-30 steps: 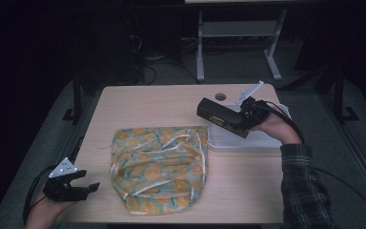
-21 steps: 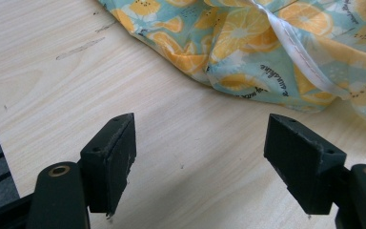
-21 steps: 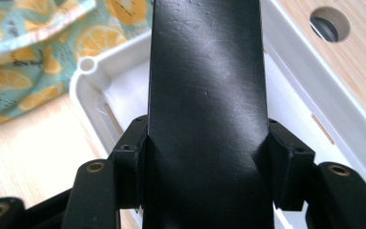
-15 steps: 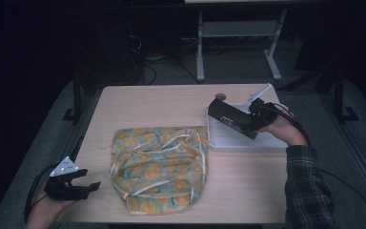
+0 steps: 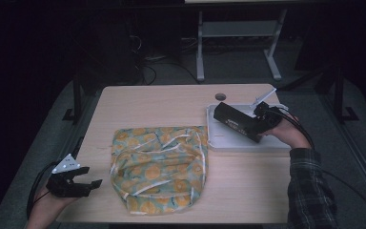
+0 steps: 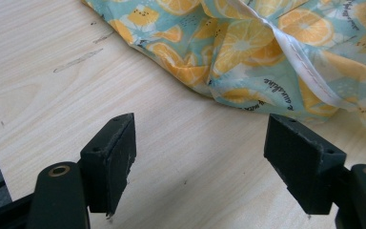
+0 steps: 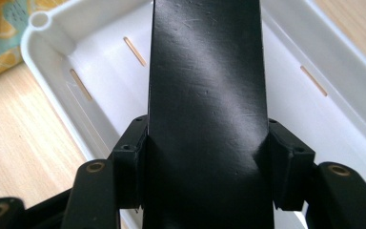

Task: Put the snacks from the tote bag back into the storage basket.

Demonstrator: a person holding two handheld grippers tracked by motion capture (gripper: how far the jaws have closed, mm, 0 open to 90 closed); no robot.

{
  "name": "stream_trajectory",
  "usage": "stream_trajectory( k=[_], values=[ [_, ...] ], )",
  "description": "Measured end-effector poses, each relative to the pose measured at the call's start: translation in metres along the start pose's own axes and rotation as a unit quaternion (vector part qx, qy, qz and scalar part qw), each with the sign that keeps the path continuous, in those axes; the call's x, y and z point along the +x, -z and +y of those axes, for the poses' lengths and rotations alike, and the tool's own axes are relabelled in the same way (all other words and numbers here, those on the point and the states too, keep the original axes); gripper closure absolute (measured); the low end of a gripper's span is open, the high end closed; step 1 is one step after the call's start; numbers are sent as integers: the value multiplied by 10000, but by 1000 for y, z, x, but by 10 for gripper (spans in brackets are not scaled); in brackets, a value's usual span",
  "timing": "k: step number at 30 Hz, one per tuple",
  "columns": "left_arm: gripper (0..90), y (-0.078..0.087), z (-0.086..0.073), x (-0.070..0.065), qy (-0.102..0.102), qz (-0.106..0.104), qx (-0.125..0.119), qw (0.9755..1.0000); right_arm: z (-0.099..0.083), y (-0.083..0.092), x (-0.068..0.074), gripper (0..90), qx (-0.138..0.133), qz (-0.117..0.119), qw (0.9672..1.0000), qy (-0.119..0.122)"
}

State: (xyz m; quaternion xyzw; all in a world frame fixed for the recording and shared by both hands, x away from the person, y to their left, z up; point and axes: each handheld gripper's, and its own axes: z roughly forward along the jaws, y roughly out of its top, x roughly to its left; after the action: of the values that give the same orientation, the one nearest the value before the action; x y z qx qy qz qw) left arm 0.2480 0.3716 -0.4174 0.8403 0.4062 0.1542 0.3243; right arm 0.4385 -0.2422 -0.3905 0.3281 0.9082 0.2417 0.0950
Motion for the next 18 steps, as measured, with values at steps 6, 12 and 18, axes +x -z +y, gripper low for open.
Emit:
stream_trajectory(
  k=[6,12,18],
  values=[
    [260,0,0,-1,8,-8,30,10000,-6,-10,-4,416,76,90,9999,-61],
    [261,-1,0,0,-24,-12,34,10000,-11,-17,-5,415,134,134,9998,-62],
    [261,0,0,0,12,-15,25,10000,-12,-23,-2,412,208,115,9997,-25]
  ],
)
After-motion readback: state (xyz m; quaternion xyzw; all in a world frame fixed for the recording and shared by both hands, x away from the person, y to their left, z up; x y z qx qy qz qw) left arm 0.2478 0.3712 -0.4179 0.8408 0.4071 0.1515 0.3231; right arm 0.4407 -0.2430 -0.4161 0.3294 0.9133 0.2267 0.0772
